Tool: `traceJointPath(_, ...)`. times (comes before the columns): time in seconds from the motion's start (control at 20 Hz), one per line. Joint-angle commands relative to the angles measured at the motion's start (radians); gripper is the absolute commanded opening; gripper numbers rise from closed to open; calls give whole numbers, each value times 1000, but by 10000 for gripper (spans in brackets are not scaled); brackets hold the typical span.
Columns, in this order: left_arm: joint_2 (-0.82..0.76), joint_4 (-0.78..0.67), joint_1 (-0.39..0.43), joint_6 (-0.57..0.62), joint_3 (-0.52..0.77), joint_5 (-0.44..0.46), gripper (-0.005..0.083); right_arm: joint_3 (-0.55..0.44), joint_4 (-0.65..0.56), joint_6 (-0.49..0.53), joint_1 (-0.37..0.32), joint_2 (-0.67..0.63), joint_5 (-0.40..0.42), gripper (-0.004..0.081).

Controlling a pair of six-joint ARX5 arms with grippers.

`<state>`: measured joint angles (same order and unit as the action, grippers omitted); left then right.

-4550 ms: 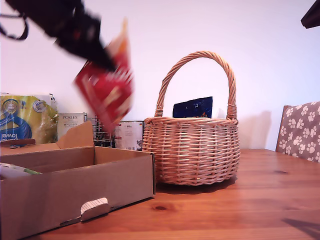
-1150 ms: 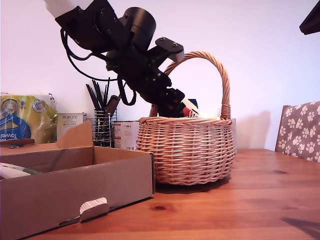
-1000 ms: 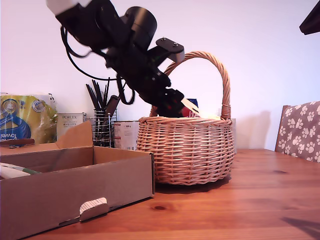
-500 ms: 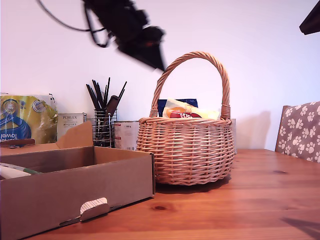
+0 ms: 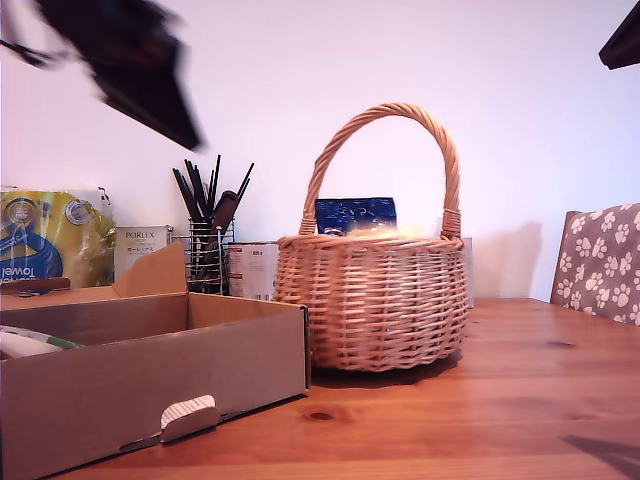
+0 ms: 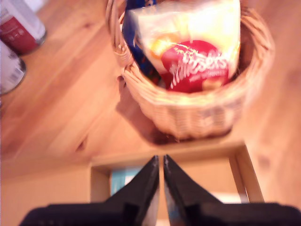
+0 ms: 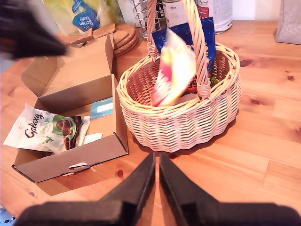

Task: Move the bags of Easter eggs from the cardboard box on the left into the woven basket on the right side.

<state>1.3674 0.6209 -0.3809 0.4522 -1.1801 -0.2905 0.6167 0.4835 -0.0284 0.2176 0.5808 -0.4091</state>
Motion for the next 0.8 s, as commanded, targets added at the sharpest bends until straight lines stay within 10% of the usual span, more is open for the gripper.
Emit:
traceJointPath(0.0, -4, 58, 39, 40, 59, -44, -23, -14, -5, 2, 5, -1, -2, -13)
traceJointPath(0.25, -5, 179, 135, 46, 61, -91, 51, -14, -3, 1, 5, -1, -4, -13)
traceJointPath(0.4, 21, 191, 134, 50, 61, -89, 691, -14, -4, -1, 5, -1, -5, -13)
traceJointPath(0.45, 32, 193, 133, 83, 61, -58, 784, -14, -4, -2, 5, -1, -5, -13)
traceJointPath(0.75, 108, 183, 118, 223, 61, -25, 790, -14, -6, -2, 5, -1, -5, -13)
